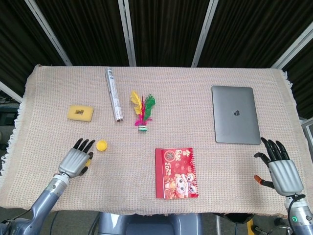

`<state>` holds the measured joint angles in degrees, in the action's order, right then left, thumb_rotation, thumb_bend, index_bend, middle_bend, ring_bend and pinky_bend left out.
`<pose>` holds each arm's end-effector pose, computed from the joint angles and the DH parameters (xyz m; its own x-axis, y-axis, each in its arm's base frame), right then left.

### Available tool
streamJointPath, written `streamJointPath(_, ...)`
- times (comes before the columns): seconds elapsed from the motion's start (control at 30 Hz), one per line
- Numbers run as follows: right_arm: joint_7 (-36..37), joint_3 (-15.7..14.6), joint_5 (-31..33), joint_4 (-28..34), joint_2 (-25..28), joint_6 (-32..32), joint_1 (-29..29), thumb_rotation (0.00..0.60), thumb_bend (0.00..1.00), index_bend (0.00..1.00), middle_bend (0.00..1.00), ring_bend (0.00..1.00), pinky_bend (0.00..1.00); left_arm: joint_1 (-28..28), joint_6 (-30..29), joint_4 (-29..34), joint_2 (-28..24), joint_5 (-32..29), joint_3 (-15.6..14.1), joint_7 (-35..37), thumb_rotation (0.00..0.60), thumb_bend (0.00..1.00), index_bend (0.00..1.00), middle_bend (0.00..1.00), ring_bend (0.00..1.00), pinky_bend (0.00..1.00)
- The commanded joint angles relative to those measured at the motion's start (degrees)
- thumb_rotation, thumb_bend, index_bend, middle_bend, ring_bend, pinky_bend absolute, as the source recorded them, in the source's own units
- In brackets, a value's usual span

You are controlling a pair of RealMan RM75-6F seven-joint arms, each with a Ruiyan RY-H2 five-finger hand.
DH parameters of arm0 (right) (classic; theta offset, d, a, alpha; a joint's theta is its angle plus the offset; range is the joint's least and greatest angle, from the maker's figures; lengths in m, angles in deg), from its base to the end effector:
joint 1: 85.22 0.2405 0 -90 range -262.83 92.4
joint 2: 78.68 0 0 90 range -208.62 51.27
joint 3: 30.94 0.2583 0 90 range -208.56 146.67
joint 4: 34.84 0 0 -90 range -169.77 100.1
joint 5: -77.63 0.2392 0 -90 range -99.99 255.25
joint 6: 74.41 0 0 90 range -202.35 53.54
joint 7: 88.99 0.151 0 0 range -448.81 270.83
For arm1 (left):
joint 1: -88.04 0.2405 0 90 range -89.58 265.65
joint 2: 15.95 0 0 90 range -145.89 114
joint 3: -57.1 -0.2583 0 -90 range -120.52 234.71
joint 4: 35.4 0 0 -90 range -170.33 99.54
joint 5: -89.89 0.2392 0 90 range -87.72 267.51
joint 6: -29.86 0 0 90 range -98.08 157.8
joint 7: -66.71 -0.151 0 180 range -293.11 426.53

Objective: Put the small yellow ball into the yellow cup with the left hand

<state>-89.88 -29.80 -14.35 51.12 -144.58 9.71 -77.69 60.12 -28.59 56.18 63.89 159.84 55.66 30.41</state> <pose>-0.3267 -0.1997 0.1217 0.4932 -0.0176 0.8697 -0.8615 -0.1486 0.4855 -0.2528 0.2616 -0.0249 0.7364 0.3074 0.6027 0.6753 -0.3881 -0.6271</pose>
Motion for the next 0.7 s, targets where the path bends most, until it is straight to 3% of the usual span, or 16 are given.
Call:
streamJointPath(0.03,0.01,-0.01,0.00,-0.01,-0.01,0.02,-0.02,0.600,0.00,0.36,0.00,0.00,0.00,-0.45,0.23,-0.24,-0.17,-0.38,0.44,-0.19,0.600,0.38,0.48,0.00,0.00,0.00)
streamJointPath(0.37,0.02,0.02,0.10,-0.10,-0.04,-0.10,0.04,0.600,0.00,0.36,0.00,0.00,0.00,-3.42,1.57,-2.44,-0.27,-2.33,3.36,-0.82,0.600,0.38,0.48,0.00,0.00,0.00)
streamJointPath(0.7,0.01,0.07,0.25,-0.06,-0.02,-0.18,0.06,0.600,0.00,0.36,0.00,0.00,0.00,-6.69,3.52,-7.11,4.03,-5.34,5.63,-1.35,0.600,0.38,0.48,0.00,0.00,0.00)
